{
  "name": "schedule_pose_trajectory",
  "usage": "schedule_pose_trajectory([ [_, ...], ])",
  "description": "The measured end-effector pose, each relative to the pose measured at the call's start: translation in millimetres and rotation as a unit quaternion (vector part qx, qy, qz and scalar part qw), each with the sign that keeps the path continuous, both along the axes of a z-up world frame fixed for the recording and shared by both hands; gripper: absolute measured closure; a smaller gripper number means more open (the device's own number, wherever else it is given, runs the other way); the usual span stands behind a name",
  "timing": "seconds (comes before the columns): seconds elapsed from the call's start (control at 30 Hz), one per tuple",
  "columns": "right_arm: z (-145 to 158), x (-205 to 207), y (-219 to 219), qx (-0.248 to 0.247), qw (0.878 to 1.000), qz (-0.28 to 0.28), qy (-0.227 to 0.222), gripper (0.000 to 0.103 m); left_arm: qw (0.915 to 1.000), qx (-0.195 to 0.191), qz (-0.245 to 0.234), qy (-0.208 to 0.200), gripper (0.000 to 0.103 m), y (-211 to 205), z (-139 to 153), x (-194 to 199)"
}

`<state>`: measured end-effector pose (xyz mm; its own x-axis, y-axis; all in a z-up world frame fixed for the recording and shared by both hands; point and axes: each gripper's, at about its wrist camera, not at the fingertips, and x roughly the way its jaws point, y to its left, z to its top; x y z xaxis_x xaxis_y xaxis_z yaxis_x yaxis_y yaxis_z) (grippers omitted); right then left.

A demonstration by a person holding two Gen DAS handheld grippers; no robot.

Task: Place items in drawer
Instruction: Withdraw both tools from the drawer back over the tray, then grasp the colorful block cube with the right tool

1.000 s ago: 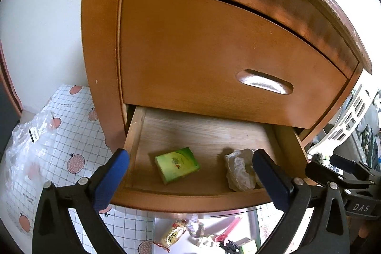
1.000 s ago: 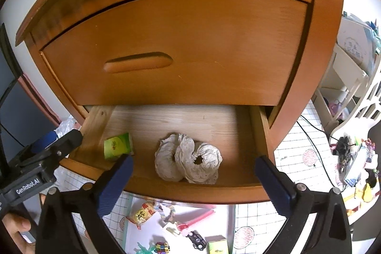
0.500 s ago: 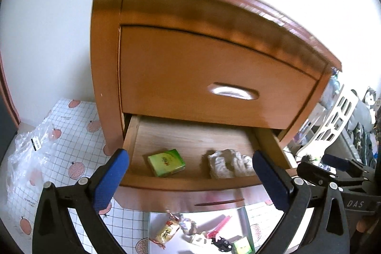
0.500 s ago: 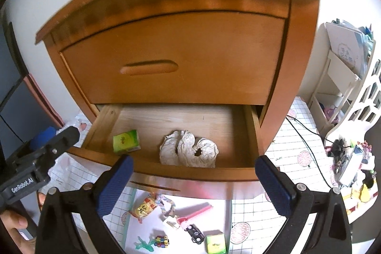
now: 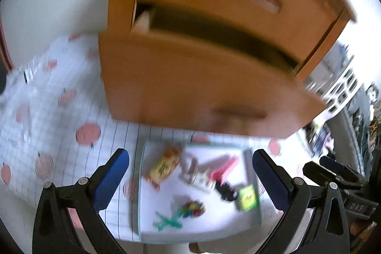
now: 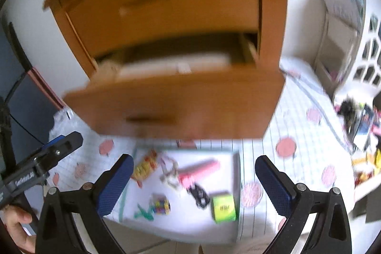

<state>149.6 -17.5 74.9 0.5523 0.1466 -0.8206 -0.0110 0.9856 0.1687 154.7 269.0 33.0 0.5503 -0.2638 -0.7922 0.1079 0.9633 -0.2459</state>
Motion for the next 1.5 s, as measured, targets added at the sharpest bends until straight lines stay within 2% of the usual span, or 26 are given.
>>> schedule_pose_trajectory([
  [0.17, -61, -4, -3, 0.016, 0.997, -0.017, 0.072, 0.0, 0.998, 0.025, -0.002, 0.057, 0.0, -2, -46, 2],
  [0.3, -95, -5, 5, 0.014, 0.993, -0.012, 0.118, 0.0, 0.9938, 0.049, -0.005, 0.1, 0.0, -1, -78, -2],
  [0.47, -121, -7, 20, 0.017, 0.988, 0.0, 0.151, 0.0, 0.9849, 0.075, -0.027, 0.153, 0.0, -3, -116, -7],
  [0.67, -143, -6, 33, 0.004, 0.983, 0.007, 0.182, 0.002, 0.9772, 0.079, -0.046, 0.192, 0.0, -2, -150, -17],
  [0.8, -158, -5, 38, 0.009, 0.98, 0.007, 0.196, 0.005, 0.9742, 0.082, -0.052, 0.204, 0.002, -1, -164, -23],
  [0.87, -163, -4, 41, 0.015, 0.979, 0.007, 0.204, 0.008, 0.9727, 0.083, -0.058, 0.209, 0.007, -2, -169, -26],
  [1.0, -168, 2, 47, 0.03, 0.978, 0.005, 0.208, 0.012, 0.9713, 0.089, -0.068, 0.21, 0.007, -4, -175, -32],
  [1.1, -171, 7, 58, 0.022, 0.977, 0.014, 0.213, 0.015, 0.9707, 0.094, -0.074, 0.208, 0.007, -6, -179, -35],
  [1.5, -203, 17, 102, -0.009, 0.968, 0.059, 0.244, 0.015, 0.9691, 0.079, -0.077, 0.22, 0.007, -2, -190, -43],
])
